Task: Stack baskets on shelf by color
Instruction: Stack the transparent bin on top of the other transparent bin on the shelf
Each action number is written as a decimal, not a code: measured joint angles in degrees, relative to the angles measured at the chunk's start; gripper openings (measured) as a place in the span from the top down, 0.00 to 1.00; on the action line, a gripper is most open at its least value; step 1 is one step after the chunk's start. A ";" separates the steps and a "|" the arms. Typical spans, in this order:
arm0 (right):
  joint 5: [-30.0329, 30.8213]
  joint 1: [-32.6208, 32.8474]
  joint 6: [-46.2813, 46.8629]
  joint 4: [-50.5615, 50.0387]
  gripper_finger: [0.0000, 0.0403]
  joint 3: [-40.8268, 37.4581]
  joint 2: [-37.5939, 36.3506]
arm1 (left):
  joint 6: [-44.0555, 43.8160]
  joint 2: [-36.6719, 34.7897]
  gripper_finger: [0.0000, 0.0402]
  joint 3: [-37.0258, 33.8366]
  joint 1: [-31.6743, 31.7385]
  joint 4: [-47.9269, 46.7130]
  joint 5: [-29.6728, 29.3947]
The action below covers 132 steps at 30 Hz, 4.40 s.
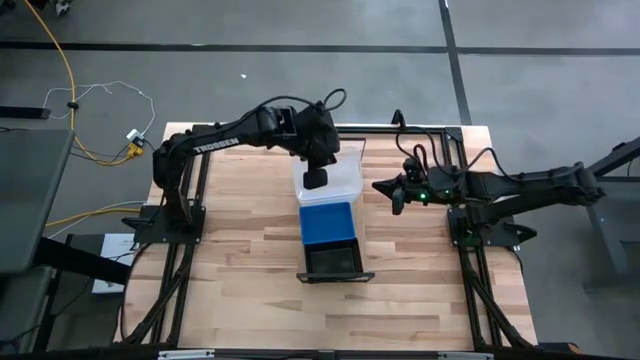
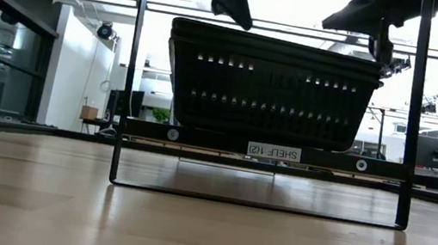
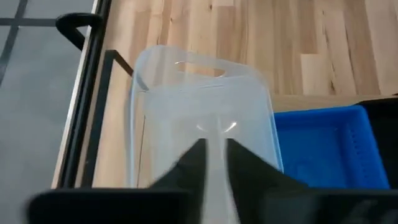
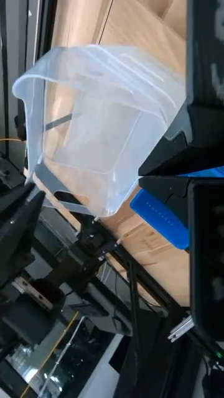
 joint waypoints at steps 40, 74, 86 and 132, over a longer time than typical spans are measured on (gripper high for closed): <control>12.15 -4.00 13.99 -38.75 0.71 31.51 31.15 | -31.76 -59.15 1.00 -54.82 -18.95 47.51 -17.82; 14.16 -6.20 15.29 -32.06 0.96 29.91 35.36 | -31.76 -58.60 1.00 -54.86 -19.81 47.01 -17.77; 4.11 -8.56 17.91 -32.44 1.00 29.91 31.39 | -31.73 -58.60 1.00 -54.86 -19.81 46.62 -17.76; -0.75 -12.42 3.96 -27.58 0.65 30.00 19.26 | -31.28 -58.54 1.00 -54.84 -19.79 44.09 -17.75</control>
